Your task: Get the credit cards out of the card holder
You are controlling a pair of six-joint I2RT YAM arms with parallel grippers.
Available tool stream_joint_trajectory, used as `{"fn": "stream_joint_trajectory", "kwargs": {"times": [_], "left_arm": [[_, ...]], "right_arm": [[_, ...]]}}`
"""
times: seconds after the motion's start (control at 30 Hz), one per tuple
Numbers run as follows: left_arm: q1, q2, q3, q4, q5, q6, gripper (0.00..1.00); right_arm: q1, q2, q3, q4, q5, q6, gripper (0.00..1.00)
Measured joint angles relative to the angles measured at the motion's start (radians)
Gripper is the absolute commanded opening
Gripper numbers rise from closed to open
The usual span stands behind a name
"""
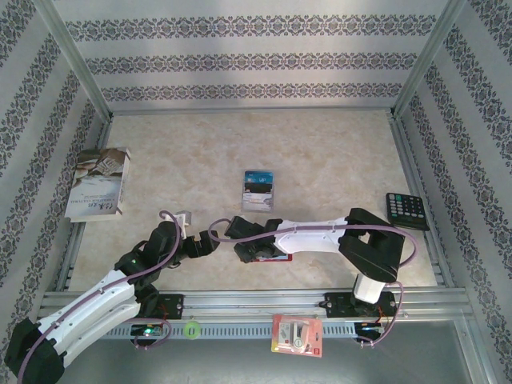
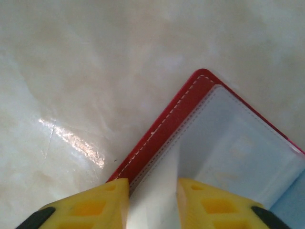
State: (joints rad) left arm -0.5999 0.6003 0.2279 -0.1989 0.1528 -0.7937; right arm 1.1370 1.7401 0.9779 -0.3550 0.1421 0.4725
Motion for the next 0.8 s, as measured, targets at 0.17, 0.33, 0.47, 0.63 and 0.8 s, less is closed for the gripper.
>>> {"fn": "stream_joint_trajectory", "kwargs": {"times": [0.17, 0.33, 0.47, 0.63, 0.8], "left_arm": [[0.0, 0.0, 0.0, 0.0, 0.003, 0.0, 0.95], [0.0, 0.035, -0.003, 0.021, 0.039, 0.008, 0.75], [-0.003, 0.145, -0.008, 0.11, 0.099, 0.0, 0.58], [-0.079, 0.319, -0.008, 0.268, 0.106, -0.023, 0.44], [-0.158, 0.486, 0.025, 0.396, 0.101, -0.033, 0.29]], "right_arm": [[0.0, -0.001, -0.001, 0.016, -0.001, -0.006, 0.0], [-0.009, -0.016, -0.027, 0.068, -0.027, -0.011, 0.0], [-0.032, -0.089, -0.11, 0.163, -0.071, 0.006, 0.0], [-0.042, -0.181, -0.197, 0.291, -0.088, 0.084, 0.0], [-0.042, -0.212, -0.249, 0.382, -0.088, 0.17, 0.0]]}}
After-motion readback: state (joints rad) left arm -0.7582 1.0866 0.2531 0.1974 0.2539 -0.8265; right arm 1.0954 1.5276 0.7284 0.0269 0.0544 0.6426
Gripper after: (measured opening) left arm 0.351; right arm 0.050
